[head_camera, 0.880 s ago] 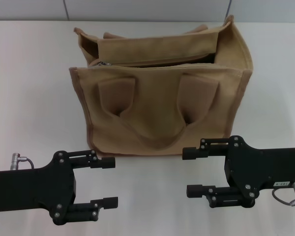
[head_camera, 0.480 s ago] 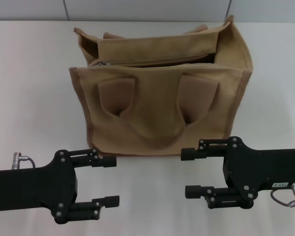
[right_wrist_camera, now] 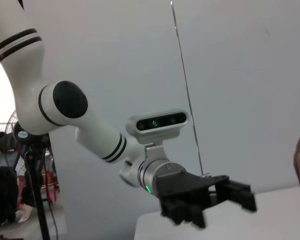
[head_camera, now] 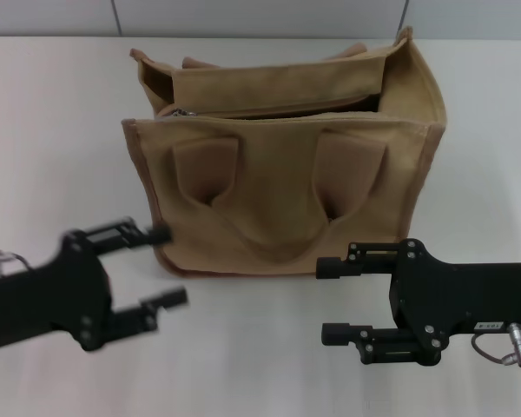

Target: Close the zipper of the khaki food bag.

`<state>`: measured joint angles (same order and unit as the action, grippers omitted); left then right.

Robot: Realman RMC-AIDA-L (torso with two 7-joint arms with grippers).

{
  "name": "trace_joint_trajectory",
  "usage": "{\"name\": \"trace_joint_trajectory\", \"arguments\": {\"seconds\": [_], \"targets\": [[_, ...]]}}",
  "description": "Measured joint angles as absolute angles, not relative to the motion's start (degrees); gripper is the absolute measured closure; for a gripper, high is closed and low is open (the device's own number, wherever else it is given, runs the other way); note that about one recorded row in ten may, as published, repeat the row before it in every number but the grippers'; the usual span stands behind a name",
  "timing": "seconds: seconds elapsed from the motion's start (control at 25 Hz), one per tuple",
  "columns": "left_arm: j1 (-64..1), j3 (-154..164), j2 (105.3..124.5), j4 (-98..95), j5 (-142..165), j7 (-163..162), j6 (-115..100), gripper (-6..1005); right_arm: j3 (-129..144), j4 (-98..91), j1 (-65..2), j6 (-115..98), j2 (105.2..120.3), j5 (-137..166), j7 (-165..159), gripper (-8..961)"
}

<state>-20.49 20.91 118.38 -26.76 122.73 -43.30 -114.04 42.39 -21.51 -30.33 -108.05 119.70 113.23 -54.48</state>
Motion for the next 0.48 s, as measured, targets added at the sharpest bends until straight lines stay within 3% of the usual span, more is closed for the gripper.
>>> {"name": "trace_joint_trajectory", "arguments": {"seconds": [0.32, 0.48], "targets": [[-15.3, 5.2, 118.06, -21.6, 111.0, -40.4, -112.4, 345, 42.2, -16.3, -30.8, -106.7, 119.71, 111.6, -48.1, 293], [-15.9, 4.6, 118.46, -20.8, 110.3, -40.1, -109.1, 349, 42.2, -15.4, -31.3, -106.3, 119.70, 111.6, -47.6, 293]]}}
